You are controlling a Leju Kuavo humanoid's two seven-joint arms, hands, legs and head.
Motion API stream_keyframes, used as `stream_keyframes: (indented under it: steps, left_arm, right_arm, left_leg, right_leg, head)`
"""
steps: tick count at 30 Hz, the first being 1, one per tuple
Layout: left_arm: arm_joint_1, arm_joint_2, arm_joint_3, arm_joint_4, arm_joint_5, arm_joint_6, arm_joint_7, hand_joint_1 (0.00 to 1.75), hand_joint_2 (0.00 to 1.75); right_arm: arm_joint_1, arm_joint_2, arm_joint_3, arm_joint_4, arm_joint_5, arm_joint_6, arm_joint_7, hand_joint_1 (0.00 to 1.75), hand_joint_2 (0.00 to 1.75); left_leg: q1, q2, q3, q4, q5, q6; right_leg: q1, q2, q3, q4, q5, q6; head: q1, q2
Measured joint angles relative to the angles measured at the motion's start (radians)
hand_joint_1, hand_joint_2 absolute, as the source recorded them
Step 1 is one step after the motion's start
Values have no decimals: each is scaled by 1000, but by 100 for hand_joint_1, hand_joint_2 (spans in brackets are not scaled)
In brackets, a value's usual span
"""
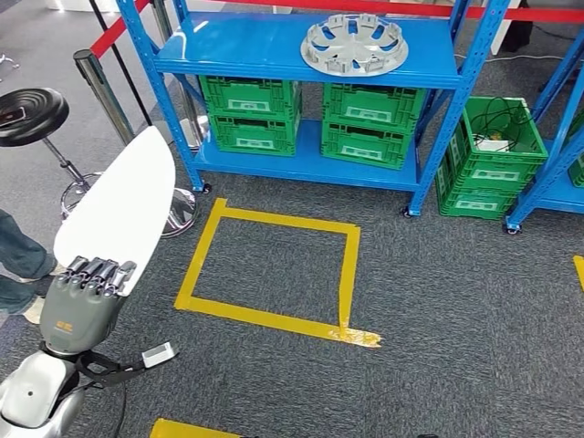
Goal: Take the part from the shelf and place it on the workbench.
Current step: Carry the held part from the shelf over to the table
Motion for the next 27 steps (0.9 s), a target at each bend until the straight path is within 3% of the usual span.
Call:
stream_keyframes:
  steps: [2,4,8,10,12,14,15,16,18,20,21,22,25,27]
  left_arm:
    - [-1,0,-1,0,-1,0,0,175,175]
    - [-3,1,-1,0,-1,0,0,175,175]
    - [-2,4,-1,-1,-1,0,-1,175,175]
    - [-3,4,-2,-1,0,0,-2,175,175]
    - [-3,3,-2,-1,1,0,-3,175,175]
    - [-1,2,-4,-1,3,0,-3,175,175]
    - [-1,2,-4,-1,4,0,-4,175,175]
    - [-1,1,-5,-1,4,0,-4,175,175]
    - [-1,1,-6,-1,3,0,-4,175,175]
    - [-1,2,-7,-1,1,0,-4,175,175]
    - [-1,2,-8,-2,0,0,-3,175,175]
    - [-1,3,-8,-2,0,0,-3,175,175]
    - [-1,7,-9,-4,0,0,-2,175,175]
    - [-1,9,-10,-5,0,0,-2,175,175]
  right_arm:
    - [0,1,0,0,0,0,0,0,0]
    - [-1,2,0,0,0,0,0,0,0]
    - [0,3,0,0,0,-1,0,0,0]
    - [0,2,0,0,1,-1,0,0,0]
    - [0,2,0,0,2,-1,0,0,0]
    - [1,2,1,-1,3,-1,0,0,0]
    - [1,2,1,-1,3,-1,1,0,0]
    - [1,2,1,-1,3,-1,1,0,0]
    - [-1,1,1,-1,5,-1,2,0,0]
    - [-3,0,1,-1,9,-1,2,0,0]
    - [-3,0,1,-1,10,-1,2,0,0]
    - [-1,1,1,-1,11,-1,3,0,0]
    - [3,2,1,-1,16,-2,4,0,0]
    - [3,2,1,-1,21,-7,4,0,0]
  left_leg:
    - [-3,0,71,-121,58,13]
    - [-9,0,131,-237,94,26]
    - [-12,1,135,-278,107,42]
    - [-7,4,127,-290,121,53]
    - [-6,6,113,-292,132,60]
    - [-7,7,98,-292,143,60]
    - [-7,7,92,-291,148,58]
    - [-7,7,87,-291,152,56]
    - [-7,6,80,-287,158,49]
    - [-10,5,73,-280,164,39]
    - [-11,5,70,-277,166,35]
    - [-12,5,68,-274,166,39]
    - [-13,4,65,-274,169,74]
    - [-13,4,67,-277,172,78]
  right_leg:
    - [3,0,-4,0,6,2]
    - [6,0,-10,2,12,8]
    - [6,-1,-27,5,20,29]
    - [6,1,-52,53,-24,38]
    - [4,2,-98,171,-101,45]
    - [2,1,-125,264,-138,51]
    - [1,1,-113,263,-130,53]
    - [0,1,-82,223,-107,54]
    - [-2,0,11,84,-59,55]
    - [-2,3,68,-7,-46,51]
    - [-3,4,75,-20,-49,48]
    - [-3,5,71,-23,-49,46]
    - [-1,4,63,-24,-48,40]
    - [2,2,58,-24,-47,33]
  head:
    - [0,0]
    - [0,0]
    - [1,0]
    - [4,0]
    - [8,0]
    - [8,0]
    - [8,0]
    - [8,0]
    - [9,0]
    - [8,0]
    - [8,0]
    - [7,0]
    - [7,0]
    - [7,0]
